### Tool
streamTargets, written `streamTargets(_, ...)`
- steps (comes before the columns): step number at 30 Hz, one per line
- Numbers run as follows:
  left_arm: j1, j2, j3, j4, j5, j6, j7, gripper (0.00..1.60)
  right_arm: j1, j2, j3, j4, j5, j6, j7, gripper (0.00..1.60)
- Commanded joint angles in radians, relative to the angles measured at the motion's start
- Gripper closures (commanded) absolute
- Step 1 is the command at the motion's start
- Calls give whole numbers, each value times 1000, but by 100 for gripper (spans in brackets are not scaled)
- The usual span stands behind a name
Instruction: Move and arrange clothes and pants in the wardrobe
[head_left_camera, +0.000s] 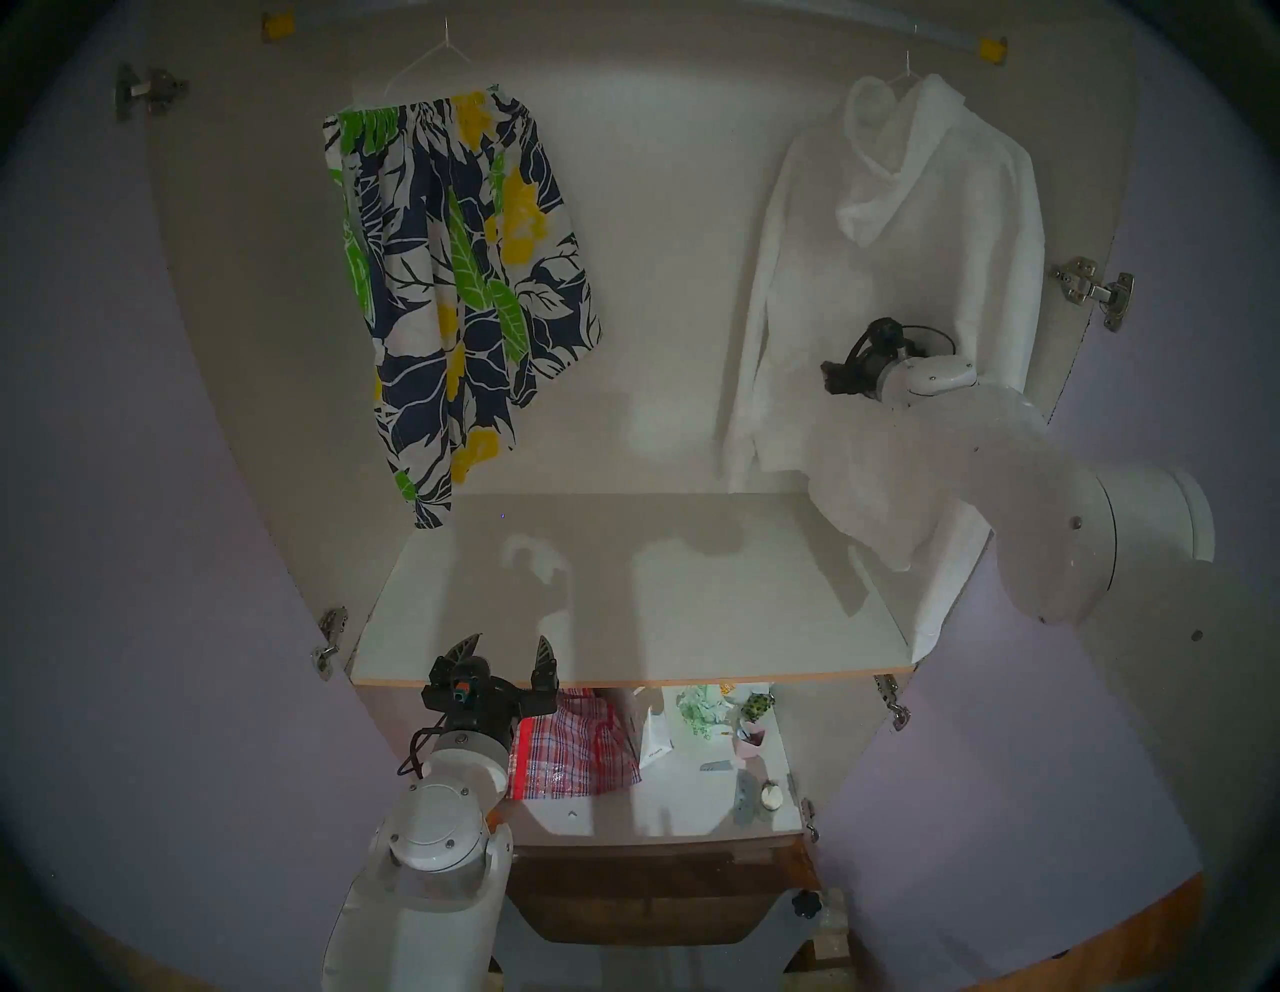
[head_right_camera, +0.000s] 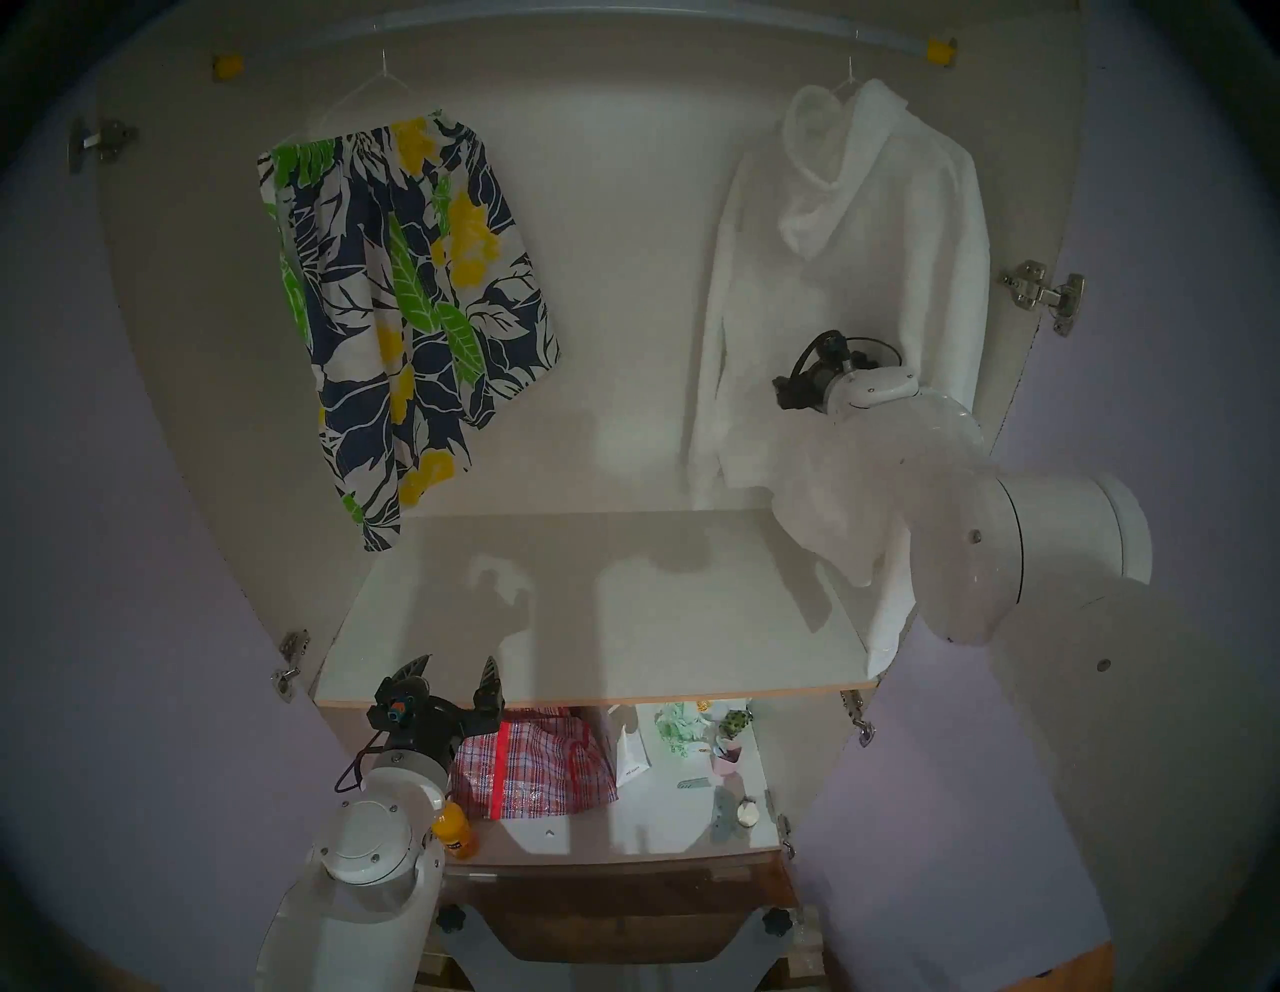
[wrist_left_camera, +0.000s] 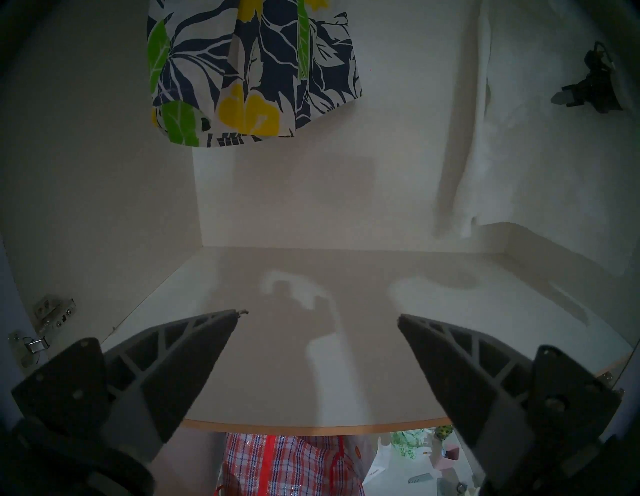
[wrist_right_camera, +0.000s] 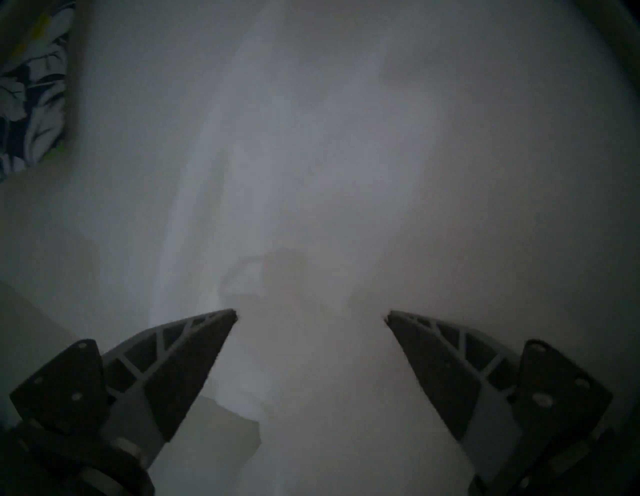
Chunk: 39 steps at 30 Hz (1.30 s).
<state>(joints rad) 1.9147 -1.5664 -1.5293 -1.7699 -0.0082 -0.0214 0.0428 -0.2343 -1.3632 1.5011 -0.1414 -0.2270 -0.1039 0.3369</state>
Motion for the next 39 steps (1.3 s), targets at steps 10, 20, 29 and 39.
streamTargets(10,-13,-1,3,-19,-1,-7,-1,0,-174,-120,74,-58,47,-239,0,0)
streamTargets(20,-13,0,3,-19,-1,-7,0,0,-327,-171,142,-137,74,-384,-102,0)
streamTargets(29,-96,27,68,-61,47,-4,-19,0,-387,-187,160,-219,71,-426,-145,0)
streamTargets(39,-255,21,196,2,157,37,64,0,-474,-206,167,-370,60,-417,-194,0)
